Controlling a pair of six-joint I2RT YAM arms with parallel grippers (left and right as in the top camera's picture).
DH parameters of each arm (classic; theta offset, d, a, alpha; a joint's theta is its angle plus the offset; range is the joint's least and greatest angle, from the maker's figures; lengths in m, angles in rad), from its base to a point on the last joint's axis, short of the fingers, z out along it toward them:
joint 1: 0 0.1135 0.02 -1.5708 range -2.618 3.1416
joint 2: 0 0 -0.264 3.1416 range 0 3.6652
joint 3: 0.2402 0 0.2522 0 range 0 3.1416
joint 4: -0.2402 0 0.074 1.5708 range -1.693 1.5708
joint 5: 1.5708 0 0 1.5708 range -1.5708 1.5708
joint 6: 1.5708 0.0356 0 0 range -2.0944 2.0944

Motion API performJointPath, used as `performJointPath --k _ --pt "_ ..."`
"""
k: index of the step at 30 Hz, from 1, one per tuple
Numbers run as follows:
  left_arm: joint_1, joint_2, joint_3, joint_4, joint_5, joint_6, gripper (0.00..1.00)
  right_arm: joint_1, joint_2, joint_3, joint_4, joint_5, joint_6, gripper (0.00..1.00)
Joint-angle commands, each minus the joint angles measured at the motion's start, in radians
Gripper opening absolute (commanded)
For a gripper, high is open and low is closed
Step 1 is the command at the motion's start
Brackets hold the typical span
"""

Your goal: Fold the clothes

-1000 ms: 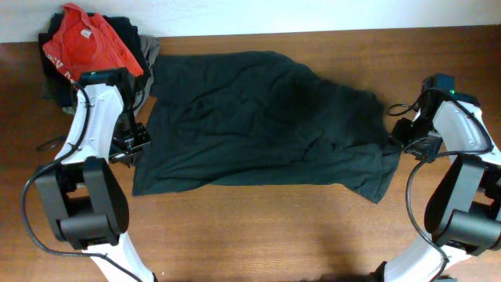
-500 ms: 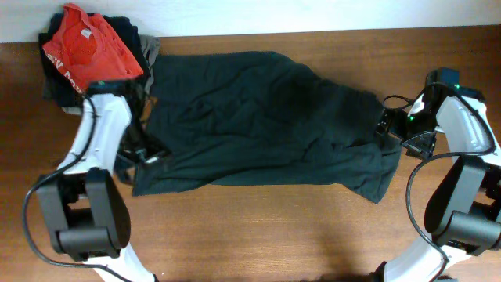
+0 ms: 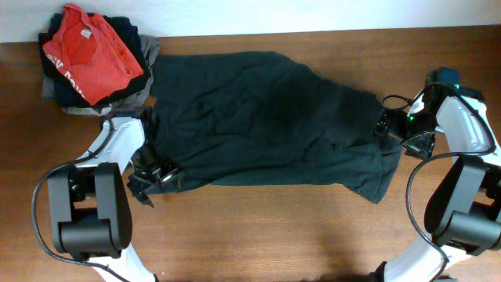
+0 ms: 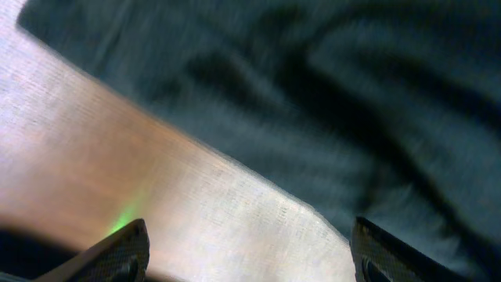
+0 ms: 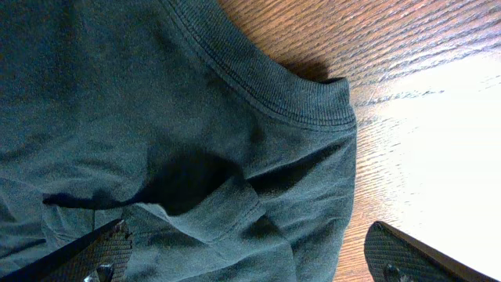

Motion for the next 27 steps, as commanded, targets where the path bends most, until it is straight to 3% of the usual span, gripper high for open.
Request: performJointPath --k 1,9,27 --pt "0.012 -0.024 -0.017 0.034 -0.008 -0.03 0.82 -0.006 -0.01 0.018 0.0 -0.008 -0.01 0.99" --pt "0.087 -0.024 -0.025 0.068 -0.084 -0.026 0.81 -0.006 -0.01 0.018 0.0 -0.008 -0.01 0.99" --pt "0.138 -0.023 -0.034 0.143 -0.038 0.023 0.76 -0.006 -0.01 0.018 -0.008 -0.008 -0.01 0.99"
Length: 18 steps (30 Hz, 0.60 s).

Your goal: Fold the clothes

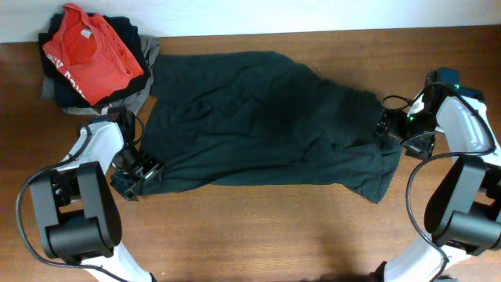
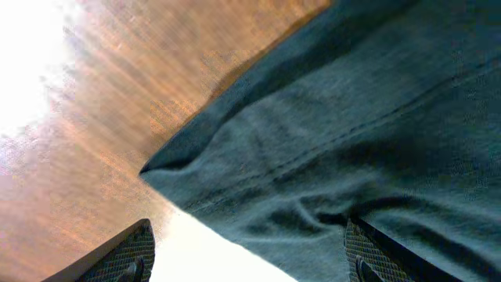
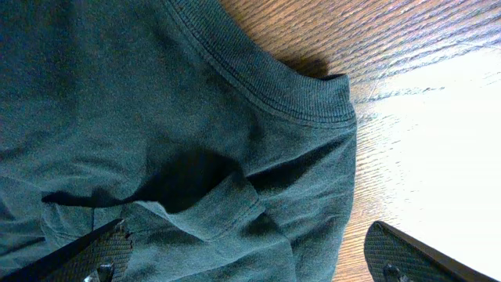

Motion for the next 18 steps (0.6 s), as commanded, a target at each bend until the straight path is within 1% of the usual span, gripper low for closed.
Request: performJointPath --k 1,3,7,9,14,18 --pt "0.003 -0.023 -0.019 0.018 0.024 0.019 0.73 -0.006 -0.01 0.018 -0.001 -0.008 -0.01 0.99" --pt "0.003 -0.023 -0.029 0.032 0.029 0.019 0.7 -0.006 -0.01 0.018 -0.001 -0.008 -0.01 0.99" --pt "0.003 -0.023 -0.055 0.051 0.037 0.019 0.65 -0.006 -0.01 0.018 -0.002 -0.008 -0.01 0.99" --pt "0.003 -0.023 -0.058 0.05 0.035 0.019 0.6 -0.006 -0.01 0.018 -0.002 -0.008 -0.01 0.99" --pt "0.003 -0.023 -0.058 0.061 0.035 0.019 0.4 -0.006 -0.01 0.018 -0.002 -0.008 -0.01 0.99" --pt "0.003 -0.023 -0.058 0.069 0.034 0.019 0.18 -0.006 -0.01 0.018 -0.005 -0.008 -0.01 0.99"
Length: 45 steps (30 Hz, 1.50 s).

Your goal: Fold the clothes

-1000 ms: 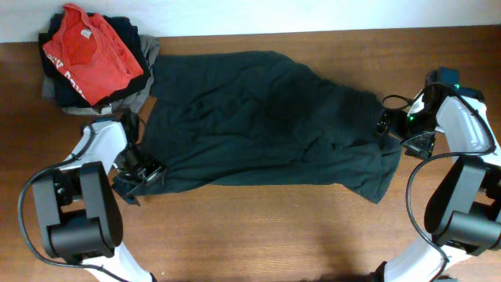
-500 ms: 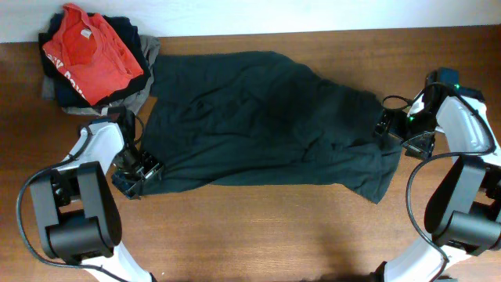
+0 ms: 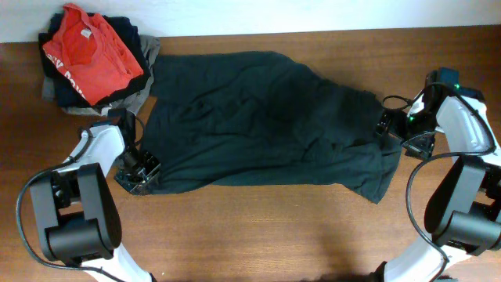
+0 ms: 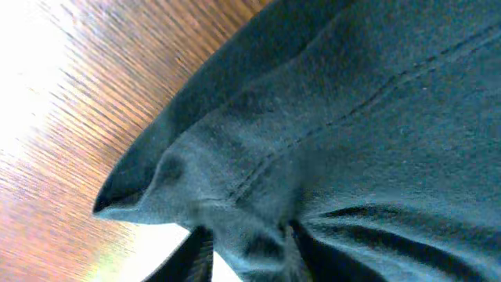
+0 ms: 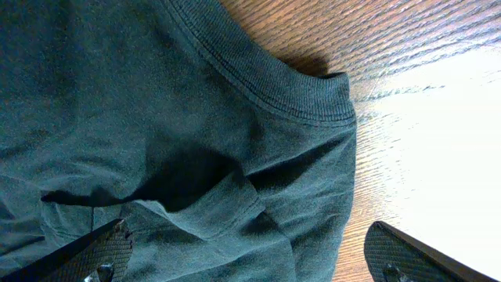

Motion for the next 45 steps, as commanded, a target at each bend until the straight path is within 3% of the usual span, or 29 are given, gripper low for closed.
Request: performJointPath --k 1,8,25,40,41,45 --pt "0.003 -0.011 -0.019 0.005 -0.014 0.005 0.12 -0.006 -0.01 0.018 -0.003 -0.008 -0.01 0.99" --pt "0.003 -0.016 0.009 -0.016 -0.014 0.005 0.01 -0.006 -0.01 0.018 -0.005 -0.008 -0.01 0.99" --pt "0.003 -0.022 0.175 -0.051 -0.046 0.005 0.01 -0.006 -0.01 0.018 -0.008 -0.008 -0.009 0.99" --pt "0.002 -0.021 0.182 0.19 -0.047 0.005 0.07 -0.006 -0.01 0.018 -0.014 -0.008 -0.009 0.99" --pt "0.002 -0.021 0.182 0.204 -0.047 0.005 0.11 -0.006 -0.01 0.018 -0.014 -0.008 -0.009 0.99" --pt "0.002 -0.021 0.182 0.204 -0.047 0.006 0.45 -0.006 -0.01 0.018 -0.016 -0.008 -0.009 0.99"
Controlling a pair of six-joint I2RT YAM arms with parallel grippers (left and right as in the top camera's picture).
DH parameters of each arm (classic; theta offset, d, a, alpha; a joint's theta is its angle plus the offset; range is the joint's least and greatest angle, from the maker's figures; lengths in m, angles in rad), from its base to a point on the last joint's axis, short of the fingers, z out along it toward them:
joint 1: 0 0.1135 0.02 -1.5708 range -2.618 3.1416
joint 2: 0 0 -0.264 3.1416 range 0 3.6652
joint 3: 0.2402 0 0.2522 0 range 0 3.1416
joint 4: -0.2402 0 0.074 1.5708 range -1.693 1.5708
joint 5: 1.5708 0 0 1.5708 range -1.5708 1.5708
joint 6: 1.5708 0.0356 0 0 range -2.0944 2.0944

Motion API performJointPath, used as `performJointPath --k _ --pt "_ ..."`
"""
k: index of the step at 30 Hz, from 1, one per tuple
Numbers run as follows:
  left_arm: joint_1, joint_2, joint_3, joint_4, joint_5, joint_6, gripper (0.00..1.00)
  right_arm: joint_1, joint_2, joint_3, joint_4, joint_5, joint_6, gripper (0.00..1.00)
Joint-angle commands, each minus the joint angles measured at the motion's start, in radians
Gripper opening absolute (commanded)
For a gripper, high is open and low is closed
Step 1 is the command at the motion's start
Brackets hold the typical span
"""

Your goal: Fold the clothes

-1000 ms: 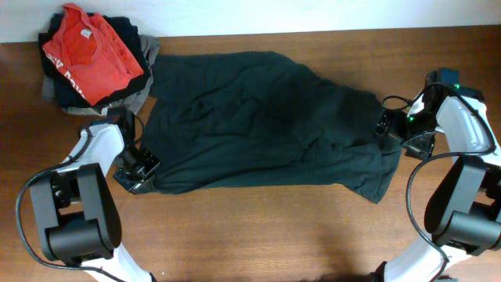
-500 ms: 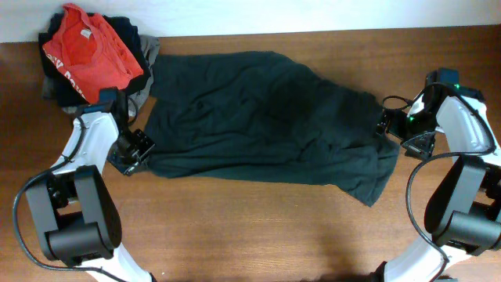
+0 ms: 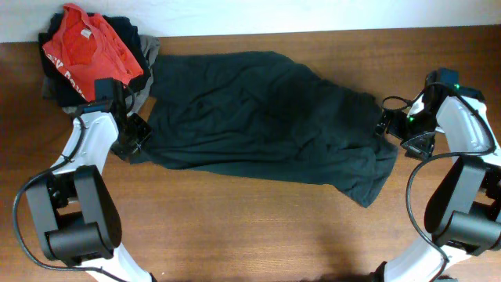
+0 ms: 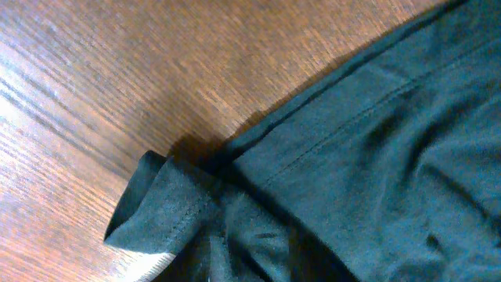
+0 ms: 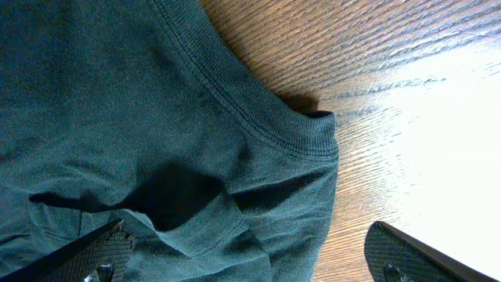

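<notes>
A dark green shirt (image 3: 266,117) lies crumpled across the wooden table. My left gripper (image 3: 129,139) is shut on its left hem corner (image 4: 156,204), which is bunched up and hides the fingers in the left wrist view. At the shirt's right end my right gripper (image 3: 389,125) stands open, its fingertips (image 5: 102,251) wide apart. Between them lie cloth and, just beyond, the ribbed collar (image 5: 258,117).
A pile of clothes with a red shirt (image 3: 86,51) on top sits at the back left corner, just behind the left gripper. Bare wood of the table (image 3: 258,227) runs along the front. The white wall edges the table's far side.
My left gripper, shut on the hem corner, has moved from the front left back toward the pile. The shirt's front hem now runs slanted. The right gripper has stayed open in place.
My left gripper was open at the shirt's front hem, then open further left at the hem corner. It then shut on that corner, and it now holds it nearer the pile. The right gripper stayed open by the collar throughout.
</notes>
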Motion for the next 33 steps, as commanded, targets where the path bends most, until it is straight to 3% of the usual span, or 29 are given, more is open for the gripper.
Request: performJointPath --k 1,4,14,19,21,33 --pt "0.002 -0.021 0.02 -0.013 -0.013 -0.006 0.49 -0.006 -0.01 0.018 -0.005 -0.008 -0.009 0.99" --pt "0.002 -0.021 0.02 -0.04 -0.012 -0.006 0.6 -0.006 -0.01 0.018 -0.004 -0.008 -0.009 0.99" --pt "0.003 -0.021 0.019 -0.268 -0.012 -0.045 0.61 -0.006 -0.01 0.018 -0.007 -0.008 -0.009 0.99" --pt "0.003 -0.021 0.017 -0.232 -0.013 -0.082 0.62 -0.006 -0.01 0.018 -0.007 -0.008 -0.009 0.99" --pt "0.003 -0.021 0.014 -0.182 -0.012 -0.098 0.68 -0.006 -0.01 0.018 -0.007 -0.008 -0.009 0.99" --pt "0.003 -0.019 -0.048 -0.138 0.059 -0.221 0.69 -0.006 -0.01 0.018 -0.011 -0.009 -0.009 0.99"
